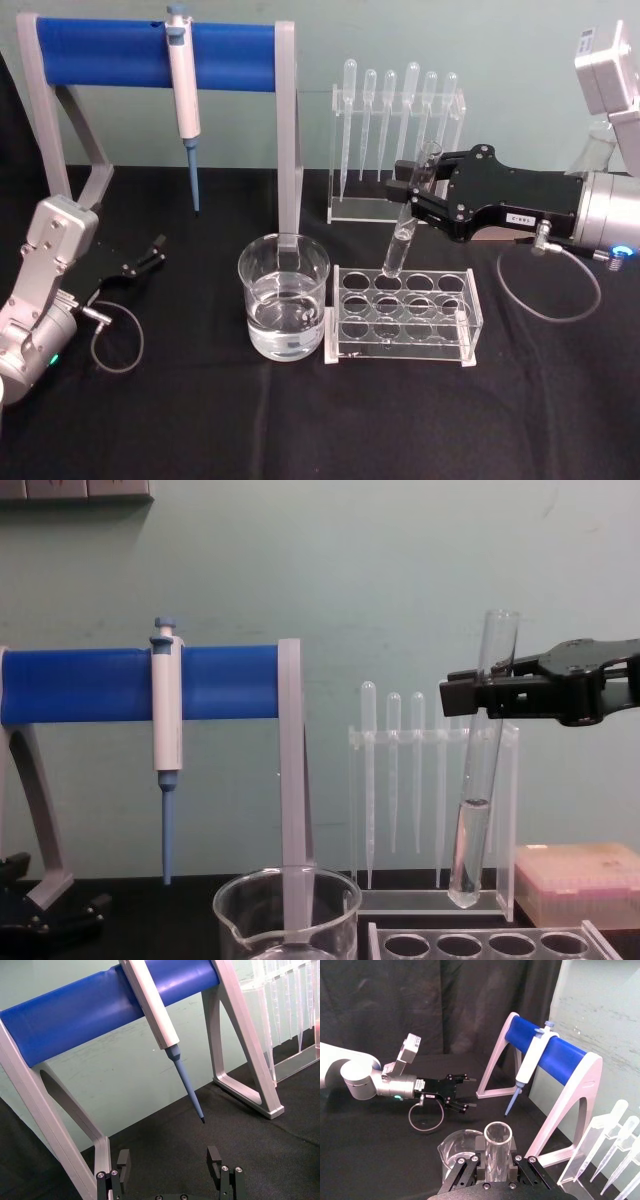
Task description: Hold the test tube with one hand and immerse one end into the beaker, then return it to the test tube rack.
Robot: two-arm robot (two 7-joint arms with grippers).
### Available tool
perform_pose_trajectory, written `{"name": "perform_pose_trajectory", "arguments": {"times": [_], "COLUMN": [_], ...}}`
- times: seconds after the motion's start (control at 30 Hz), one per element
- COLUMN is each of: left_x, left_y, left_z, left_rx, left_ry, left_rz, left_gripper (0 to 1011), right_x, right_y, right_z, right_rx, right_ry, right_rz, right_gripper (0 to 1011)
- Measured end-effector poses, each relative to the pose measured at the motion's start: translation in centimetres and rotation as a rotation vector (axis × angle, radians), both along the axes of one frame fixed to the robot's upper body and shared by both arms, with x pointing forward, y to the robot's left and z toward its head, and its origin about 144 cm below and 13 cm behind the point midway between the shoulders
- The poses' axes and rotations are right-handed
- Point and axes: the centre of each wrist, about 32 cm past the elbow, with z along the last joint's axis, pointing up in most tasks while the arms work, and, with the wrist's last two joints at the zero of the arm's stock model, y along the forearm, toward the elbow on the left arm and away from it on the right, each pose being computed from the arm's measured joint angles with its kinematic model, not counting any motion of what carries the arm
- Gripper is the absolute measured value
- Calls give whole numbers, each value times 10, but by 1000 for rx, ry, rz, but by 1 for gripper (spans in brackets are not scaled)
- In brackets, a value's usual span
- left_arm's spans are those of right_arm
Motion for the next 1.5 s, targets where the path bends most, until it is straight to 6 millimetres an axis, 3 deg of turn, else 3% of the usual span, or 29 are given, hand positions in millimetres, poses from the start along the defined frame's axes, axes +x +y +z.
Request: {"name": "perform_pose_trajectory", "arguments": {"times": [1.5], "left_x": [0], "left_y": [0], "left_z": [0], "left_rx": [0], "left_ry": [0], "left_rz": [0], "left_gripper": [1000], "right_x": [0], "right_y": [0], "right_z": [0], "right_rx": [0], "right_ry": [0], "right_rz": [0], "right_gripper": [224]}}
